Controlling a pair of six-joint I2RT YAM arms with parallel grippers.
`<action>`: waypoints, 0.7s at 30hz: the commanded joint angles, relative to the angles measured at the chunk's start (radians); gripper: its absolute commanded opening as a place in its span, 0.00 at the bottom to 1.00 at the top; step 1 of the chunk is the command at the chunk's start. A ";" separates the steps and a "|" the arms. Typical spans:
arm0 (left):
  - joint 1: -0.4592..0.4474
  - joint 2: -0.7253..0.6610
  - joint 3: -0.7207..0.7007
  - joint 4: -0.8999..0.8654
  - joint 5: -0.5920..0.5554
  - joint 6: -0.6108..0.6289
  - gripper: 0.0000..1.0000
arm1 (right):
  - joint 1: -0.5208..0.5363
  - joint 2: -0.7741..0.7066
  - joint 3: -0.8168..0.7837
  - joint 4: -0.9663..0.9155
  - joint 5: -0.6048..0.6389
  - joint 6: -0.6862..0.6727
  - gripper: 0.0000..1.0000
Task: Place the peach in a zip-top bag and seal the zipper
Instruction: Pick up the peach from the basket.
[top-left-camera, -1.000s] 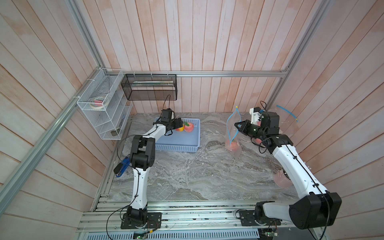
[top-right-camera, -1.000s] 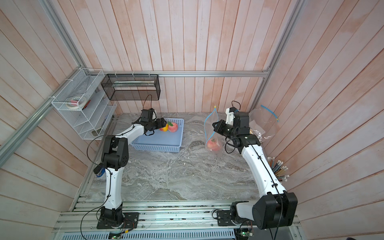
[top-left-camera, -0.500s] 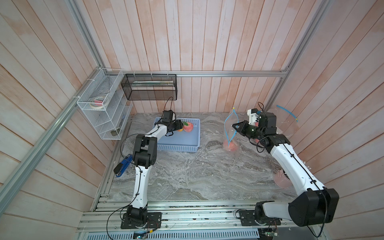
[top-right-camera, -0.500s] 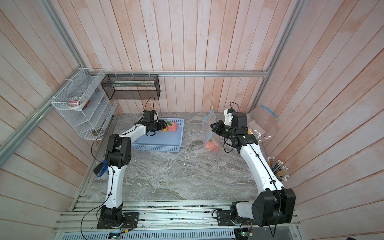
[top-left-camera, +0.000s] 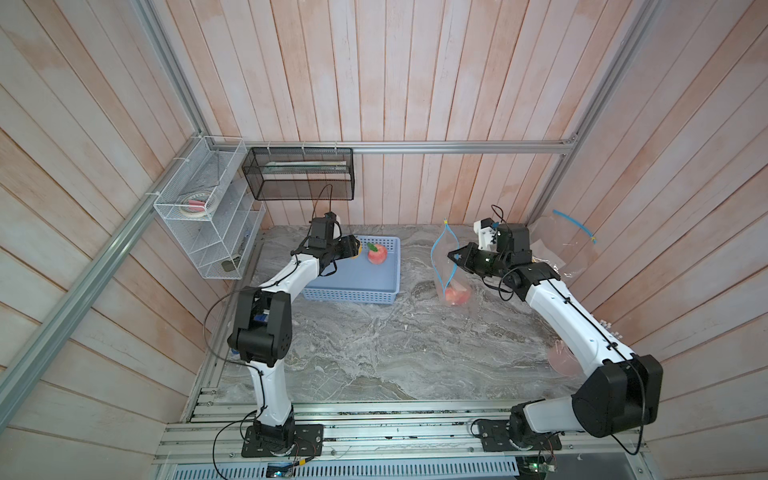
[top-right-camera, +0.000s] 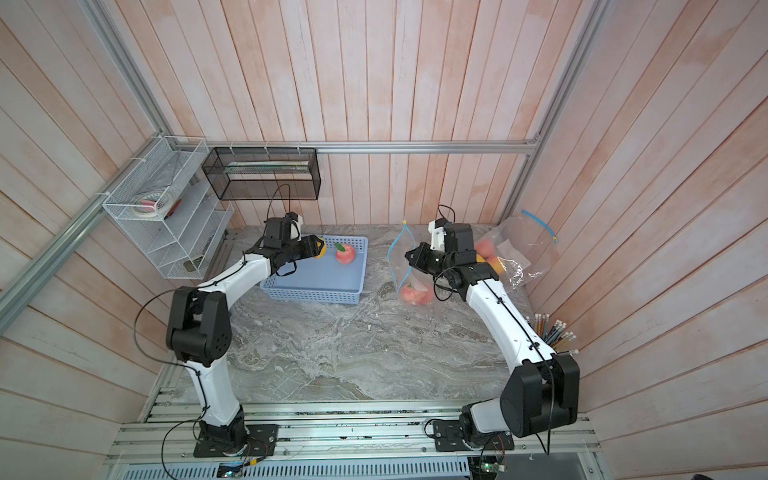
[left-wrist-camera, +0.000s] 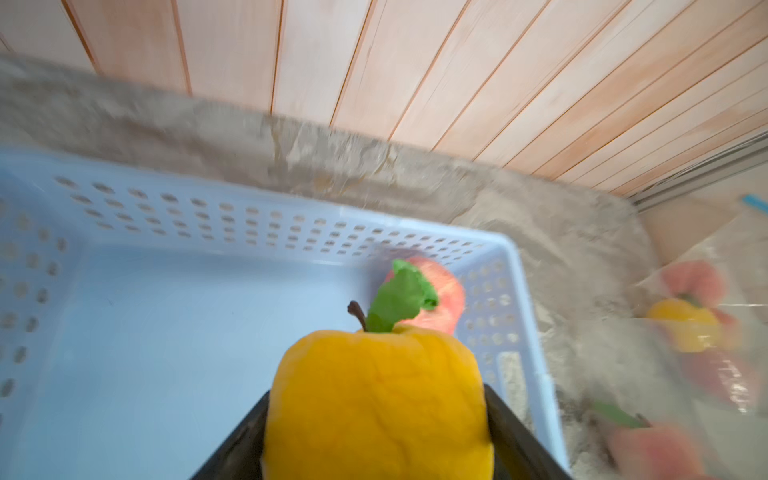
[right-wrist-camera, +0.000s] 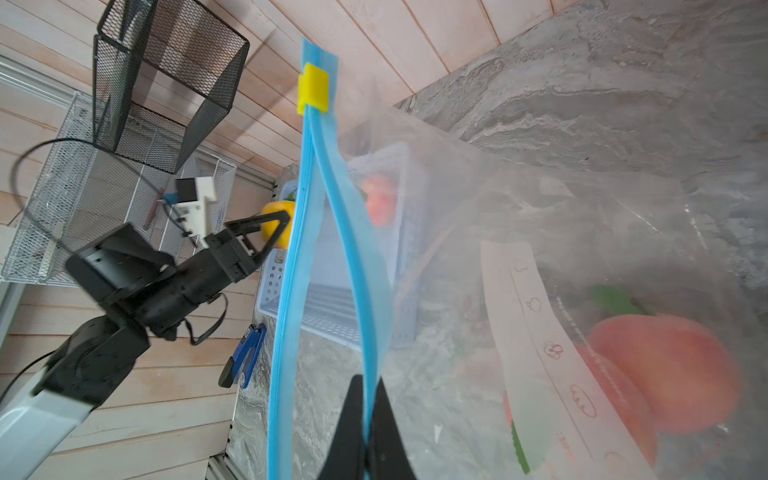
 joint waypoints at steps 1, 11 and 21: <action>0.003 -0.128 -0.088 0.079 -0.002 0.015 0.61 | 0.027 0.019 0.047 0.011 0.017 -0.007 0.00; -0.088 -0.449 -0.268 0.199 0.084 -0.021 0.61 | 0.087 0.066 0.095 0.017 0.020 0.001 0.00; -0.309 -0.447 -0.320 0.480 0.178 -0.147 0.59 | 0.109 0.078 0.101 0.029 0.006 0.007 0.00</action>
